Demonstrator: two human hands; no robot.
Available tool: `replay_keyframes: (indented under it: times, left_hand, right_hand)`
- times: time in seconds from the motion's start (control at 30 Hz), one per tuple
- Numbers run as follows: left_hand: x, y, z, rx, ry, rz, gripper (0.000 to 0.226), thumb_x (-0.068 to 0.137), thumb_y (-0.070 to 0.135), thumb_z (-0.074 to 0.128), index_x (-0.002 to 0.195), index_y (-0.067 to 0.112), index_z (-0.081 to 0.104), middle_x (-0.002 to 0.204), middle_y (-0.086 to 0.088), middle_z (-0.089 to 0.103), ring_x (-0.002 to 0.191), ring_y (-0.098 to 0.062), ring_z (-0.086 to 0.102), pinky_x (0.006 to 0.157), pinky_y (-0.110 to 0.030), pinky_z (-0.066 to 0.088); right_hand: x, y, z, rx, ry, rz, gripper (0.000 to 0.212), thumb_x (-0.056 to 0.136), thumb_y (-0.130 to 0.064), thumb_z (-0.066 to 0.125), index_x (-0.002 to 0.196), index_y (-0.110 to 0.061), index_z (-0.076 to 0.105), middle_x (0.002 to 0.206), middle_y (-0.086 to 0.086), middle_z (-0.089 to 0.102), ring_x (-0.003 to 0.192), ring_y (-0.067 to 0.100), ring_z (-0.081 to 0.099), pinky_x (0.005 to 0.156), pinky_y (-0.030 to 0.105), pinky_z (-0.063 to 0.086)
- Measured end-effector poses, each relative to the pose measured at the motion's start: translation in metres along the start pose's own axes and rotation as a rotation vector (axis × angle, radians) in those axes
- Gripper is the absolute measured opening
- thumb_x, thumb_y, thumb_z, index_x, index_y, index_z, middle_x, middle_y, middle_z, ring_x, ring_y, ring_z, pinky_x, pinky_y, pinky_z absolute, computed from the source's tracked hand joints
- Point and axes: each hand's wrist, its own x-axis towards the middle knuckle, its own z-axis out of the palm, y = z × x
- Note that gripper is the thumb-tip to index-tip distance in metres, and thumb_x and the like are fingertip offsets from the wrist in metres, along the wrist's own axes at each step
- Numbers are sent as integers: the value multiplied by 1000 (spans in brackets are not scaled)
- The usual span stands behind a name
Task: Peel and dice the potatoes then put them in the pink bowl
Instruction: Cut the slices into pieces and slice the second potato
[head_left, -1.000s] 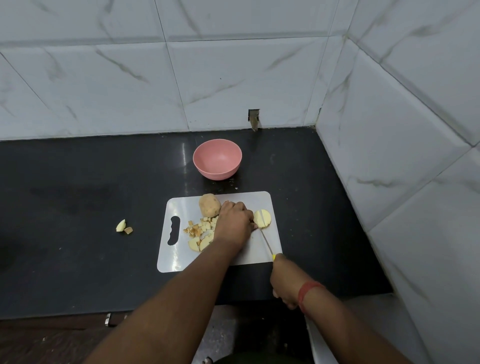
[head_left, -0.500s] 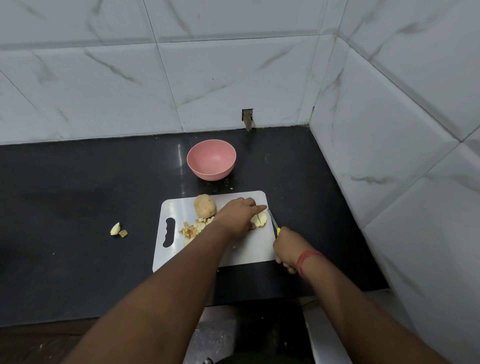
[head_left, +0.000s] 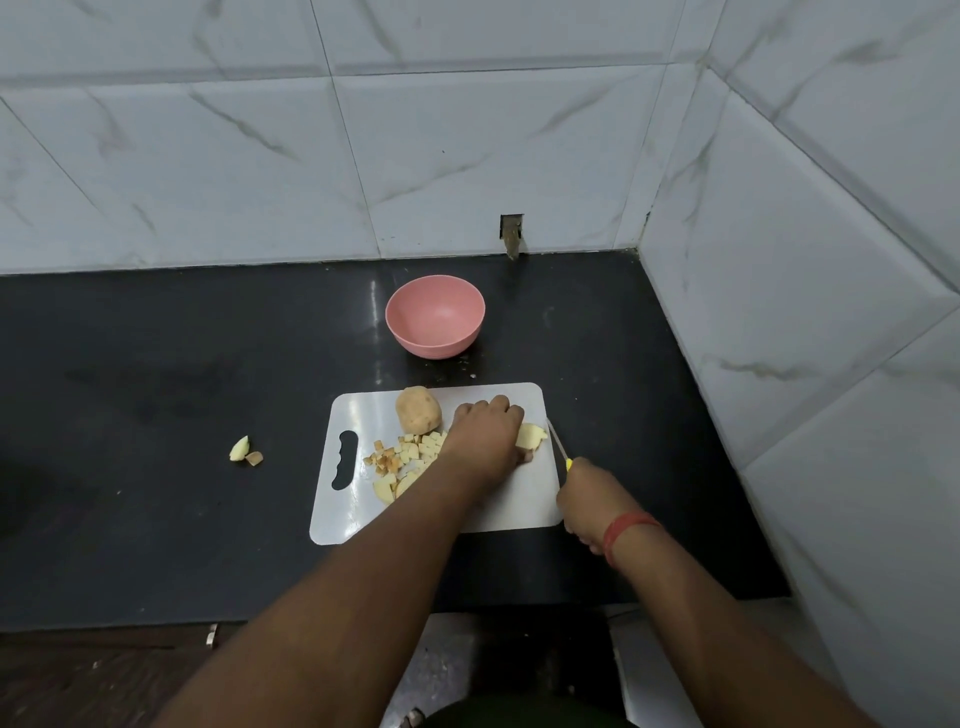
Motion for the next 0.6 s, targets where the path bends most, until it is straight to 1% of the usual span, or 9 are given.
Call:
replay_keyframes:
  times: [0.07, 0.13, 0.2, 0.23, 0.27, 0.37, 0.5, 0.53, 0.6]
  left_hand:
    - [0, 2, 0, 19, 2, -29, 53, 92, 53, 62, 129, 16, 54, 126, -6, 57, 115, -27, 55, 101, -44, 41]
    - [1, 3, -1, 32, 7, -49, 55, 91, 54, 62, 129, 16, 54, 126, -6, 57, 116, -28, 54, 101, -44, 40]
    - [1, 3, -1, 36, 1, -59, 56, 91, 56, 62, 129, 16, 53, 127, -6, 57, 117, -28, 54, 100, -44, 40]
    - [2, 3, -1, 38, -5, -63, 57, 90, 56, 62, 129, 16, 53, 127, -6, 56, 117, -28, 54, 100, -44, 40]
    - [2, 2, -1, 38, -11, -66, 58, 90, 57, 62, 129, 16, 52, 127, -6, 56, 117, -28, 54, 100, -44, 40]
    - [1, 1, -1, 17, -23, -65, 59, 90, 57, 62, 133, 19, 50, 129, -6, 54, 119, -29, 52, 100, -45, 39]
    - [0, 1, -2, -5, -47, -55, 60, 91, 57, 61, 141, 25, 47, 131, -7, 52, 121, -29, 51, 102, -45, 38]
    - [0, 1, -3, -10, -51, -60, 60, 91, 57, 61, 140, 25, 48, 130, -7, 52, 121, -30, 51, 102, -45, 38]
    - [0, 1, -3, -20, -58, -68, 59, 91, 57, 61, 139, 24, 50, 129, -6, 51, 119, -30, 52, 103, -45, 37]
  right_hand:
    - [1, 2, 5, -18, 3, -5, 16, 95, -8, 37, 109, -10, 43, 96, 9, 56, 79, 24, 54, 58, 29, 45]
    - [1, 3, 6, -54, 9, -30, 29, 94, -7, 38, 122, -5, 44, 114, 14, 59, 88, 27, 59, 55, 29, 42]
    - [1, 2, 8, -86, 4, -50, 36, 93, -6, 38, 130, -5, 42, 121, 16, 58, 100, 30, 63, 56, 30, 41]
    - [1, 1, 9, -98, 0, -60, 38, 93, -6, 38, 131, -5, 41, 122, 16, 58, 103, 30, 63, 58, 31, 41]
    - [1, 1, 10, -107, -1, -69, 38, 94, -6, 38, 132, -6, 40, 121, 16, 58, 103, 30, 63, 58, 31, 41]
    - [1, 0, 15, -136, 15, -93, 39, 95, -6, 38, 133, -8, 40, 117, 15, 59, 94, 28, 63, 48, 27, 35]
    - [1, 0, 15, -101, 20, -78, 28, 95, -7, 37, 122, -8, 44, 105, 10, 57, 83, 23, 53, 61, 30, 45]
    - [0, -1, 14, -91, 20, -67, 26, 96, -7, 36, 121, -9, 44, 105, 11, 57, 84, 23, 54, 63, 31, 47]
    - [-1, 0, 13, -90, 31, -62, 32, 94, -5, 38, 126, -6, 42, 115, 15, 59, 93, 28, 61, 58, 30, 43]
